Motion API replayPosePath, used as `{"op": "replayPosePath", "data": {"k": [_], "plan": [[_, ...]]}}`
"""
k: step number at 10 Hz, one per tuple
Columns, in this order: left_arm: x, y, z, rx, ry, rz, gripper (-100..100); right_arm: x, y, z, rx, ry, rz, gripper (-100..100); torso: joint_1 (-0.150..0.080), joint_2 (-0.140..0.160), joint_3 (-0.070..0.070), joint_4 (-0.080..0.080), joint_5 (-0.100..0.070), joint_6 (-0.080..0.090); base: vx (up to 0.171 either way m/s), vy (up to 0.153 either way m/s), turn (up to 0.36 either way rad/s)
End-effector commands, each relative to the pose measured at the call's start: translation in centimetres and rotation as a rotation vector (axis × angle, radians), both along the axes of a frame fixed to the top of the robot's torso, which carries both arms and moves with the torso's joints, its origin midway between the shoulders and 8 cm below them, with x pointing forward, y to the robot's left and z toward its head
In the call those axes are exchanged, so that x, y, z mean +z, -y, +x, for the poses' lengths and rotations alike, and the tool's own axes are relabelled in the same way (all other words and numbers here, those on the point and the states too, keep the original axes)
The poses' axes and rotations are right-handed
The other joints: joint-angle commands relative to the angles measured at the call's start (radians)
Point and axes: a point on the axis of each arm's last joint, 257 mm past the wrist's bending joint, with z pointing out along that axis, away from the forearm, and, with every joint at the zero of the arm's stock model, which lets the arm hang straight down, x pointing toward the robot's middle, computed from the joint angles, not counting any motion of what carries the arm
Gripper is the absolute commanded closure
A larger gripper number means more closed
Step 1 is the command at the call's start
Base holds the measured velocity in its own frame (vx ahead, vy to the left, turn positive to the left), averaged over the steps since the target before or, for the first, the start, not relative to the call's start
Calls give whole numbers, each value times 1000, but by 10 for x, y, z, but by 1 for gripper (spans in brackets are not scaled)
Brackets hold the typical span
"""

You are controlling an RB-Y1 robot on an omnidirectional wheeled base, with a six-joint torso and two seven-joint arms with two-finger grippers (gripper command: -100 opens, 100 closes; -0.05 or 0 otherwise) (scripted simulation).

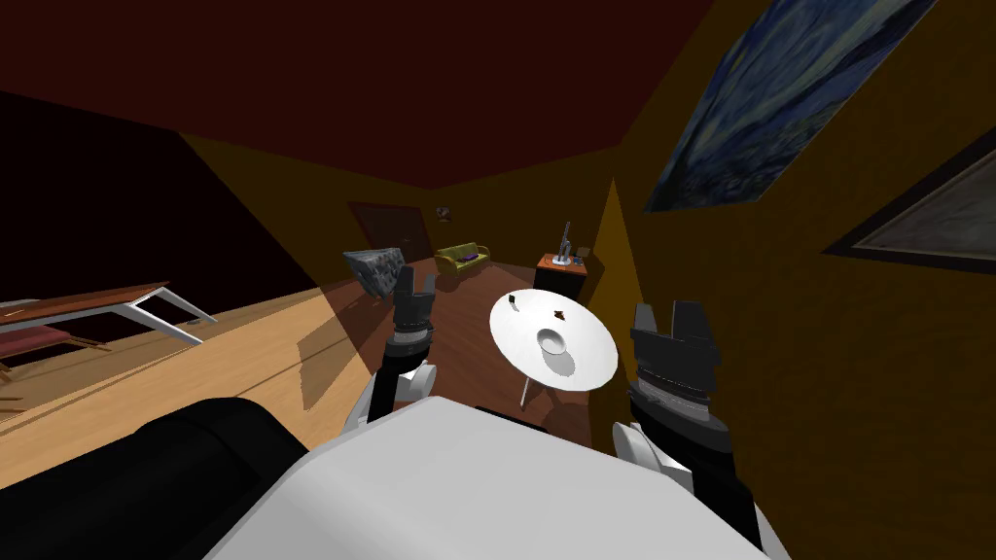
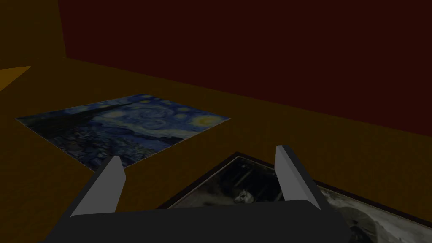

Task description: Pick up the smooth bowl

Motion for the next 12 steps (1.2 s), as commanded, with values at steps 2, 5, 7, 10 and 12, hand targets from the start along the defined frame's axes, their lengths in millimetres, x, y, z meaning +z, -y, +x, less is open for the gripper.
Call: {"op": "replayPosePath", "data": {"k": [2,5,7,10,12], "plan": [[0,0,0,0,0,0,0,-18,-2,8,6,-58,-56,-100,0,0,0,0,0,0,-12,12,87],[0,0,0,0,0,0,0,-62,2,21,-3,-184,-144,-100,1,2,1,0,0,0,-36,27,151],[0,0,0,0,0,0,0,-103,10,29,-19,-295,-211,-100,2,3,2,1,0,0,-44,43,213],[0,0,0,0,0,0,0,-151,23,33,-43,-422,-284,-100,3,3,2,1,1,0,-34,50,182],[0,0,0,0,0,0,0,-197,40,32,-71,-546,-365,-100,2,2,1,0,0,0,-28,44,221]]}}
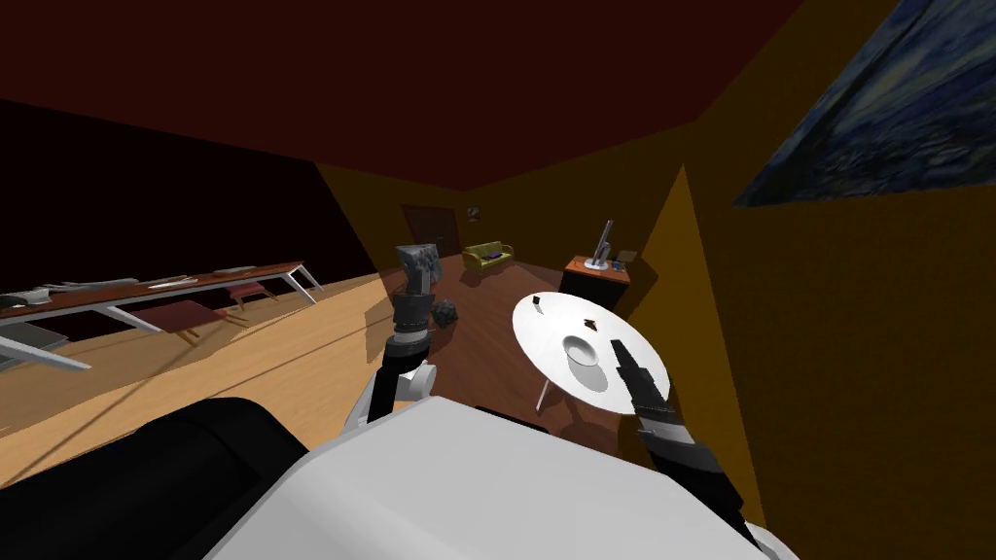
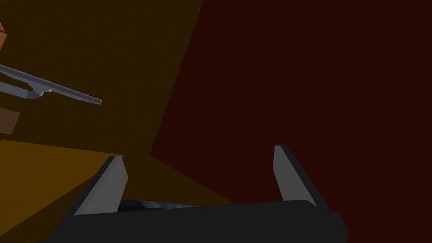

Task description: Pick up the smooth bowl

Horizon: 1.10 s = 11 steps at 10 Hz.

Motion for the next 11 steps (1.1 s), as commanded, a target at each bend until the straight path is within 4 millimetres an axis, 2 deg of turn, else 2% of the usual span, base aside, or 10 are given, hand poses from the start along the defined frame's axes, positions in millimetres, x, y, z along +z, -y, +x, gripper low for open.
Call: {"op": "replayPosePath", "data": {"k": [1,2,3,4,6,7,8,10,11], "plan": [[0,0,0,0,0,0,0,-41,17,-8,-27,-110,-71,-100,0,0,0,0,0,0,-27,65,263],[0,0,0,0,0,0,0,-48,19,-9,-32,-126,-69,-100,1,0,0,0,0,0,-10,48,93],[0,0,0,0,0,0,0,-73,31,-14,-49,-193,-116,-100,0,0,0,0,0,1,-5,47,190],[0,0,0,0,0,0,0,-77,32,-14,-51,-200,-116,-100,0,-1,-1,0,0,0,-3,33,104],[0,0,0,0,0,0,0,-131,60,-31,-88,-347,-215,-100,0,-1,-1,0,0,0,-3,57,272],[0,0,0,0,0,0,0,-134,62,-31,-89,-353,-214,-100,1,-1,-1,0,0,0,0,49,89],[0,0,0,0,0,0,0,-156,75,-41,-104,-418,-267,-100,0,-1,-1,0,0,1,2,50,194],[0,0,0,0,0,0,0,-162,78,-43,-108,-431,-266,-100,-1,-2,-1,0,0,1,0,21,37],[0,0,0,0,0,0,0,-186,93,-55,-125,-503,-320,-100,-2,-1,-1,0,0,1,6,36,227]]}}
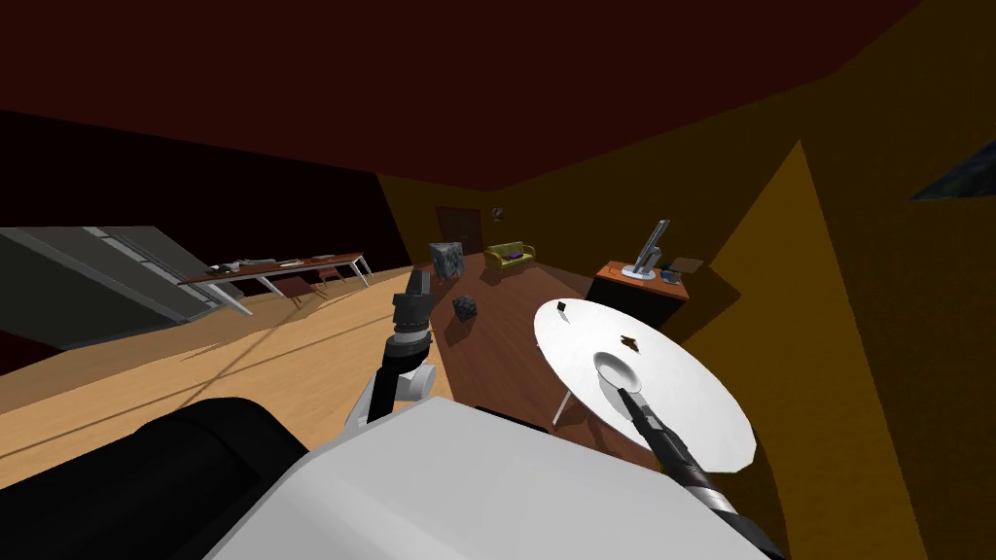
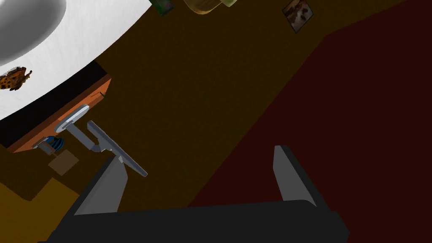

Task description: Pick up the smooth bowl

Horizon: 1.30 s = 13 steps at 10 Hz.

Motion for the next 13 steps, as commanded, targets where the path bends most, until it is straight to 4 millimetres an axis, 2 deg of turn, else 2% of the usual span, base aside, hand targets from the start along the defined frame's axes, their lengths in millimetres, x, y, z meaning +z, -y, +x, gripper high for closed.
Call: {"op": "replayPosePath", "data": {"k": [1,2,3,4,5,6,7,8,9,10,11,12,13], "plan": [[0,0,0,0,0,0,0,-30,20,-14,-16,-97,-81,-100,0,0,0,0,0,0,12,59,348],[0,0,0,0,0,0,0,-40,25,-20,-26,-120,-80,-100,1,0,0,0,0,0,19,45,74],[0,0,0,0,0,0,0,-63,43,-36,-40,-196,-135,-100,1,-1,0,0,0,1,22,63,142],[0,0,0,0,0,0,0,-64,43,-37,-41,-198,-135,-100,2,-1,-1,0,0,0,20,43,103],[0,0,0,0,0,0,0,-82,59,-51,-49,-265,-191,-100,1,-1,-1,0,0,1,22,38,217],[0,0,0,0,0,0,0,-87,62,-55,-54,-277,-191,-100,1,-1,-1,0,0,0,21,28,105],[0,0,0,0,0,0,0,-104,78,-71,-61,-343,-247,-100,0,-1,-1,0,0,1,27,38,204],[0,0,0,0,0,0,0,-107,80,-74,-66,-353,-247,-100,0,-1,-1,0,0,0,28,32,89],[0,0,0,0,0,0,0,-126,98,-94,-75,-429,-302,-100,0,-1,-1,0,0,1,38,41,178],[0,0,0,0,0,0,0,-126,98,-94,-75,-429,-302,-100,1,-2,-1,0,0,0,27,31,92],[0,0,0,0,0,0,0,-139,114,-109,-78,-491,-359,-100,0,-1,-1,0,0,1,35,43,171],[0,0,0,0,0,0,0,-142,116,-114,-83,-502,-358,-100,1,-2,-1,0,0,0,33,29,87],[0,0,0,0,0,0,0,-152,131,-127,-83,-557,-414,-100,0,-1,-1,0,0,1,42,37,182]]}}
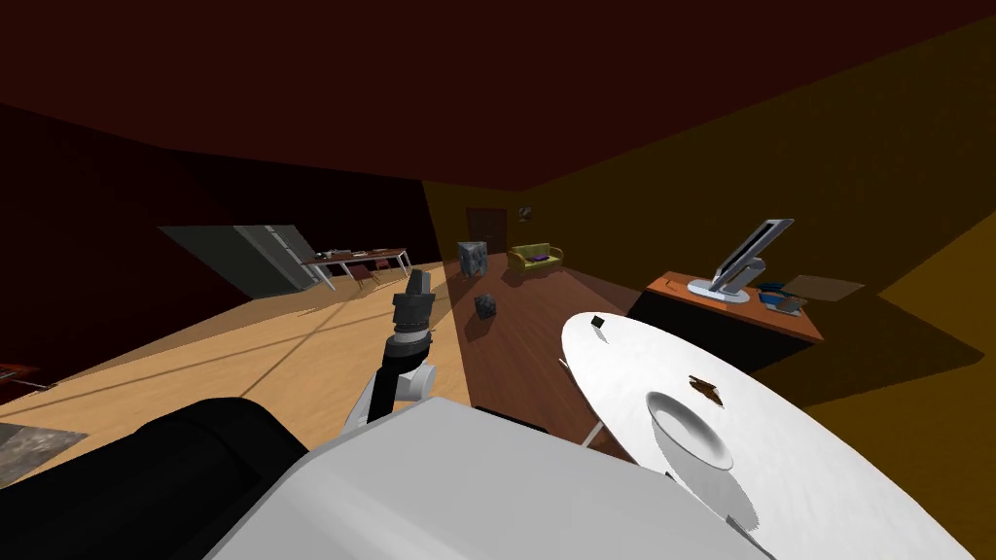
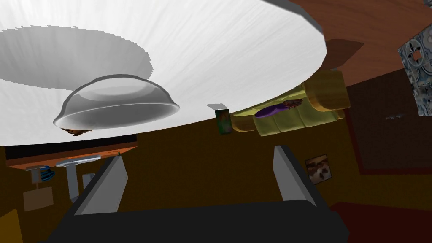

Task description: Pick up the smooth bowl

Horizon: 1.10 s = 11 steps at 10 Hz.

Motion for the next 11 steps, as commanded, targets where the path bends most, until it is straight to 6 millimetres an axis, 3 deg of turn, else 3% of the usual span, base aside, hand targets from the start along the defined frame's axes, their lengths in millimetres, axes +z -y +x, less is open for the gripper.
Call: {"op": "replayPosePath", "data": {"k": [1,3,4,6,7,11], "plan": [[0,0,0,0,0,0,0,-10,10,-12,-9,-46,-29,-100,0,0,0,0,0,0,40,27,89],[0,0,0,0,0,0,0,-31,40,-47,-7,-173,-130,-100,0,0,0,0,0,0,56,37,199],[0,0,0,0,0,0,0,-33,43,-50,-14,-182,-132,-100,0,-1,-1,0,0,0,52,23,81],[0,0,0,0,0,0,0,-46,70,-78,-7,-294,-229,-100,-1,-1,-1,0,0,0,71,26,179],[0,0,0,0,0,0,0,-48,72,-84,-14,-306,-229,-100,0,-2,-1,-1,0,0,58,9,60],[0,0,0,0,0,0,0,-65,117,-133,4,-507,-393,-100,-1,-4,-2,-1,0,1,92,11,154]]}}
